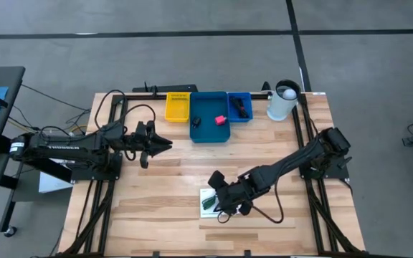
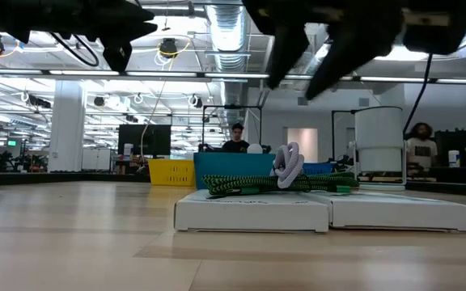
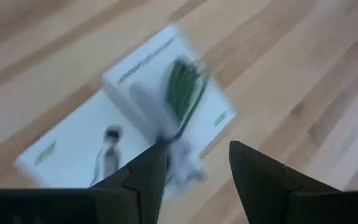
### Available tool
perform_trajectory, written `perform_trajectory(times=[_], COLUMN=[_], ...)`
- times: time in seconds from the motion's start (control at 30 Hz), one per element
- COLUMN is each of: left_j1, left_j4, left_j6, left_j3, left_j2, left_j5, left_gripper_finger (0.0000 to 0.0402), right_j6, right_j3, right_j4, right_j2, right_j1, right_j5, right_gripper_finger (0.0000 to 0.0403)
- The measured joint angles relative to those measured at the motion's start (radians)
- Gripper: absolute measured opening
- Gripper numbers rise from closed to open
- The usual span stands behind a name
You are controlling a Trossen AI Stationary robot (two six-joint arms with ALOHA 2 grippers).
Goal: Pick and place items into bin
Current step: Put the white charger cable into the blue basket
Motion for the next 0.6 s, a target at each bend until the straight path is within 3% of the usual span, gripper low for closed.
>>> perform_trajectory(times=[0.6], left_j1=[0.0], left_j4=[-0.001], left_j6=[-0.019], left_j3=[0.0], left_j2=[0.0], left_j5=[0.0], left_gripper_finger=[0.0071], right_j6=[-0.006], right_j3=[-0.004], right_j4=[0.002], right_j2=[0.039], right_j1=[-0.001], right_j5=[0.009], right_gripper_finger=[0.0169])
